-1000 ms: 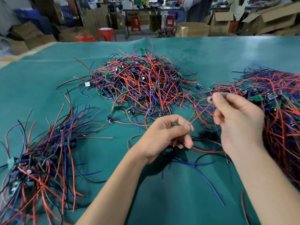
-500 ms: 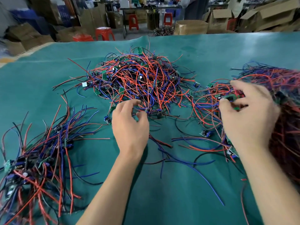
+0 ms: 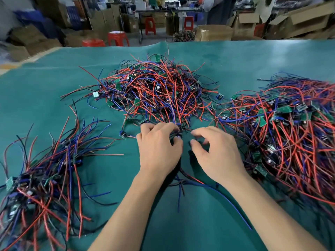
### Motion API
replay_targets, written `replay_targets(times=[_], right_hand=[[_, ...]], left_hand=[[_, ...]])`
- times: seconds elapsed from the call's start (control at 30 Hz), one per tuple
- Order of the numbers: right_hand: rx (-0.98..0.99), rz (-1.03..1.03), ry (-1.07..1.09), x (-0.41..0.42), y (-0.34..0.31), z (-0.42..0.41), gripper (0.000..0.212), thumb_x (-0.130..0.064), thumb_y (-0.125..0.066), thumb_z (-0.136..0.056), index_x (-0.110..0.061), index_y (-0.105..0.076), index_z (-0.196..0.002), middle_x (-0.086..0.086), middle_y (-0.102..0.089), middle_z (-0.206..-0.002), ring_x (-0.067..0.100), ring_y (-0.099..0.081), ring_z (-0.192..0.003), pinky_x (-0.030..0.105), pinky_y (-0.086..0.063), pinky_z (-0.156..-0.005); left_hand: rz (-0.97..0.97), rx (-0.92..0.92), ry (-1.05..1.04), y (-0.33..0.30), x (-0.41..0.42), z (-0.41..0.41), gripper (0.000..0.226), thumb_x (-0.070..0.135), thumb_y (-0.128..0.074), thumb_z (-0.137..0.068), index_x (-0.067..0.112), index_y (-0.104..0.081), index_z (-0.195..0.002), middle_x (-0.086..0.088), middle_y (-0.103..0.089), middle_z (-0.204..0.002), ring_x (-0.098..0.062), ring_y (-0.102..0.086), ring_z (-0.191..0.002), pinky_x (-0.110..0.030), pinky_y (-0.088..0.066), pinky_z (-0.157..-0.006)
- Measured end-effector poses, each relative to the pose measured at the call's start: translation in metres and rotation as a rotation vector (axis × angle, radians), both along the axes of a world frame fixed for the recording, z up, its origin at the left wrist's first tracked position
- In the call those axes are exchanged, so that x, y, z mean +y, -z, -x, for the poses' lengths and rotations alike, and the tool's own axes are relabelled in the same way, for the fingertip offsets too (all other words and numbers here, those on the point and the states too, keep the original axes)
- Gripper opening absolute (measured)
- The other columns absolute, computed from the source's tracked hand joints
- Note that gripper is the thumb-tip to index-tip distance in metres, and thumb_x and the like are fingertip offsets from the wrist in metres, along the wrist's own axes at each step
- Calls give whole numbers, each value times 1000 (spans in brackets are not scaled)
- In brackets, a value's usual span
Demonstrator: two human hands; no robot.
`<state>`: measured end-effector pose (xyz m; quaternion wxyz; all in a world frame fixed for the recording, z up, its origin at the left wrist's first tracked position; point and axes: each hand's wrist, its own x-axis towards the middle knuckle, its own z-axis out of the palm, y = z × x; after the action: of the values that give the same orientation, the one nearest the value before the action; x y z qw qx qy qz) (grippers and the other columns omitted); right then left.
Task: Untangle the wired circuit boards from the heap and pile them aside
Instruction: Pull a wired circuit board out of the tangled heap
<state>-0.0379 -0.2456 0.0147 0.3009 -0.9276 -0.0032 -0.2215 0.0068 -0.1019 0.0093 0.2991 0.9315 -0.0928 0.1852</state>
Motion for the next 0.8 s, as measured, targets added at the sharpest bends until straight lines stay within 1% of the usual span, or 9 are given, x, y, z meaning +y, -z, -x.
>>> replay_targets(times=[0.17,0.3,0.37,0.43,0.5,0.57,0.63,0.7,0.8], right_hand=[[39,-2,0,-2,1,-2,38,-23,-70,-92,-21,-67,-129,-3,-70,-119,23,-62,-97,38,-50,-93],[88,28,-12,-1,2,-4,37,-24,-70,-91,-23,-69,-128,-3,-70,-119,25,-62,-101,39,-49,-95],[71,-14,-9,-1,3,-4,31,-23,-71,-91,-23,-72,-122,-5,-72,-113,18,-61,-90,34,-50,-90],[44,-167,6,-2,2,-5,23,-21,-71,-90,-27,-75,-112,-15,-74,-98,6,-59,-75,21,-48,-79],[60,-370,3,-4,-1,-6,16,-26,-68,-89,-29,-78,-102,-20,-75,-86,1,-64,-75,13,-47,-71],[108,-648,-56,-5,-4,-6,15,-32,-66,-88,-28,-79,-95,-11,-76,-84,4,-67,-75,23,-52,-69],[127,-870,-83,-4,-6,-7,9,-24,-71,-93,-22,-80,-92,-1,-78,-85,10,-68,-74,30,-54,-64],[137,-1036,-84,-4,-7,-6,8,-10,-72,-93,-15,-78,-93,3,-77,-82,13,-67,-71,27,-56,-62],[165,-1233,-91,-8,-12,-6,12,4,-71,-89,-3,-74,-99,10,-77,-86,17,-70,-73,24,-56,-61]], left_hand=[[-72,38,183,-2,-3,1,21,26,-64,-84,25,-70,-104,1,-64,-102,-28,-52,-102,-43,-42,-89],[49,23,253,-2,-4,2,15,13,-66,-81,16,-72,-96,-4,-63,-92,-27,-60,-90,-42,-49,-80],[142,-36,274,-4,-6,4,19,8,-69,-79,16,-72,-95,-1,-65,-92,-23,-62,-88,-40,-50,-80],[234,-113,298,-7,-7,6,23,6,-71,-77,15,-72,-97,2,-67,-92,-19,-64,-87,-38,-52,-80],[282,-185,317,-8,-9,7,26,5,-73,-76,14,-71,-100,4,-68,-91,-16,-65,-87,-37,-52,-81],[308,-231,339,-8,-12,10,29,5,-73,-74,14,-70,-102,5,-68,-92,-14,-64,-87,-34,-52,-82],[337,-259,357,-8,-15,12,33,4,-73,-74,15,-69,-104,6,-68,-93,-11,-64,-88,-27,-51,-83],[353,-273,367,-7,-17,13,37,2,-73,-73,16,-67,-107,6,-67,-96,-7,-62,-90,-19,-49,-85],[382,-259,401,-8,-19,14,42,5,-75,-74,14,-65,-114,3,-62,-104,-8,-61,-95,-20,-50,-85]])
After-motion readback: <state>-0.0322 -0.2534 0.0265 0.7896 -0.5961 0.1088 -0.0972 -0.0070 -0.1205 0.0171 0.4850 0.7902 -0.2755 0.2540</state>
